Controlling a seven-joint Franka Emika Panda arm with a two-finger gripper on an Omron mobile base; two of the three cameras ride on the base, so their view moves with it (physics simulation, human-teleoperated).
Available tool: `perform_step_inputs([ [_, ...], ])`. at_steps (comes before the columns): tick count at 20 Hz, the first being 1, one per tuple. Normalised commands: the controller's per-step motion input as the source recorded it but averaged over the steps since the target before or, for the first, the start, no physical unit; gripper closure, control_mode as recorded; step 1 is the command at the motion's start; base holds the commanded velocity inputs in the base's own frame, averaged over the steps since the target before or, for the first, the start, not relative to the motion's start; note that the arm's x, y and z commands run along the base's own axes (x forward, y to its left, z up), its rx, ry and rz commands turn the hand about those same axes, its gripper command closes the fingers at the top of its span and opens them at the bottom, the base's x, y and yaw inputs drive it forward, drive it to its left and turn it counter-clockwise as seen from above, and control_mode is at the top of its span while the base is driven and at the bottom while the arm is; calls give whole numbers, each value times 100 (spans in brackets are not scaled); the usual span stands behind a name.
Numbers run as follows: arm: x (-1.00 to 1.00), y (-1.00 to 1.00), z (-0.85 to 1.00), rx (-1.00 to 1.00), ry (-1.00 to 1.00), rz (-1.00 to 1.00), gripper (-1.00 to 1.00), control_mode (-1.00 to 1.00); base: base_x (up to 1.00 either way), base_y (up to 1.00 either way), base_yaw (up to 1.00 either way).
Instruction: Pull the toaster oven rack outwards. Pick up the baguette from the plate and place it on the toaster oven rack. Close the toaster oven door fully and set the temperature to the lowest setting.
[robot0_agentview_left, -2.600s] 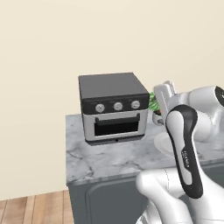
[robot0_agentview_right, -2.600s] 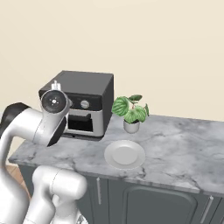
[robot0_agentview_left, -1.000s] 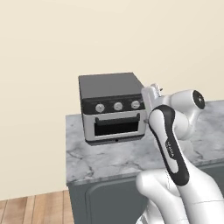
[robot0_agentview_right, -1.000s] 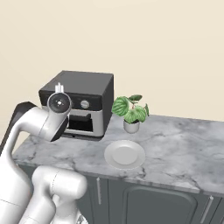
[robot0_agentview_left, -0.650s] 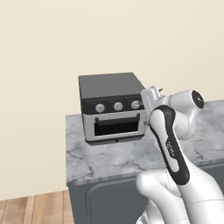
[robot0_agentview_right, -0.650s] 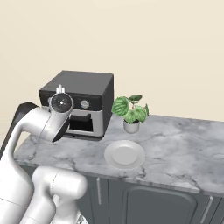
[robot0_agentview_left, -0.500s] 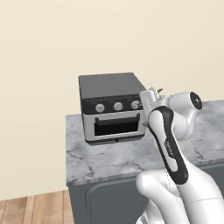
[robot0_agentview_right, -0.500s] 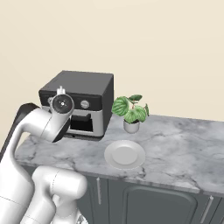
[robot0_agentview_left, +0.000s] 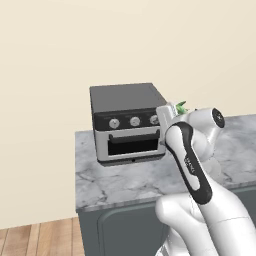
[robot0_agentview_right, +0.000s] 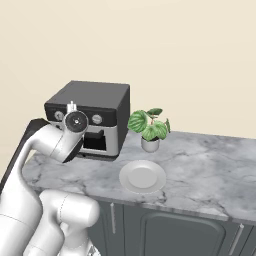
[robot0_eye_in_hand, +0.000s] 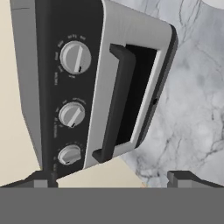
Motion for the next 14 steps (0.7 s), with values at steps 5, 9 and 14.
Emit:
perform_step_inputs([
  [5, 0, 0, 2, 0, -1, 2, -100, -100, 0, 0, 0],
  [9, 0, 13, 13, 0, 0, 0, -100, -100, 0, 0, 0],
  [14, 0, 26, 15, 0, 0, -9, -100, -100, 0, 0, 0],
])
